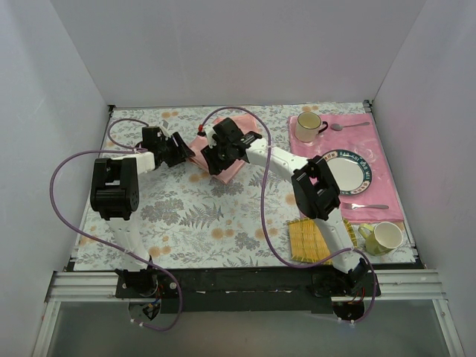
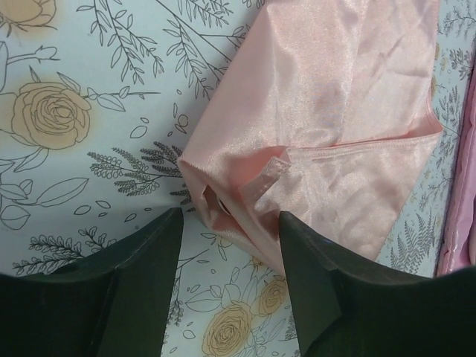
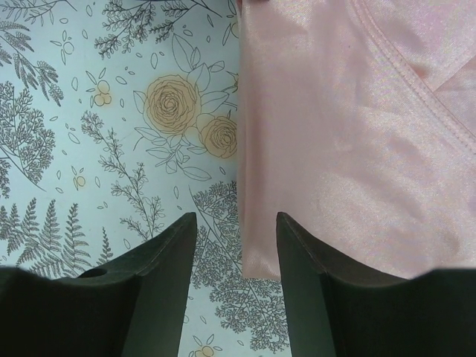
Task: Fold the napkin, place the utensils inside, and roll it up
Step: Roll the napkin with the utensil
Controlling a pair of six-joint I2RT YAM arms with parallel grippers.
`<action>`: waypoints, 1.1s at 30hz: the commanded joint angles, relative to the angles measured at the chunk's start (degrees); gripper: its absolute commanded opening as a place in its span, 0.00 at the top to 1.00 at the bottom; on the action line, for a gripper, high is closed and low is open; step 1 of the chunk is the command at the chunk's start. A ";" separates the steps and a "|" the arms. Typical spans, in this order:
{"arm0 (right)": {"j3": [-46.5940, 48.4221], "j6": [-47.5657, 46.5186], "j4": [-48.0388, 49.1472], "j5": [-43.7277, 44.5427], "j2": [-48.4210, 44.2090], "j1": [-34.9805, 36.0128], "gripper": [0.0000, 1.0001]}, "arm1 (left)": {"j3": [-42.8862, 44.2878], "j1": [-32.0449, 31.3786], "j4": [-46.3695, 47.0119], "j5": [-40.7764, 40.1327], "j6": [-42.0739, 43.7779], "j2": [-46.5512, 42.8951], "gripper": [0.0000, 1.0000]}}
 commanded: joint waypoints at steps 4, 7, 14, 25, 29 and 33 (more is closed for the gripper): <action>0.58 0.28 2.38 -0.62 -1.19 -0.35 0.45 | -0.45 0.16 4.61 2.64 1.29 2.19 0.46; 0.84 0.28 2.20 -0.70 -0.92 -0.43 0.45 | 1.57 0.25 2.87 3.08 2.08 3.77 0.46; 1.46 0.10 2.29 -1.05 -0.57 -0.61 0.46 | 1.48 0.69 3.21 3.08 1.99 4.39 0.48; 3.47 -0.08 1.32 -0.97 0.92 -0.52 0.43 | -0.28 0.78 5.15 4.14 -0.64 3.95 0.57; 4.36 -0.08 0.88 -0.88 1.54 -0.52 0.43 | -0.19 0.78 5.59 4.40 -2.22 4.21 0.60; 4.09 0.28 1.06 -0.88 1.36 -0.43 0.43 | -0.89 0.78 7.16 4.66 -3.98 4.48 0.62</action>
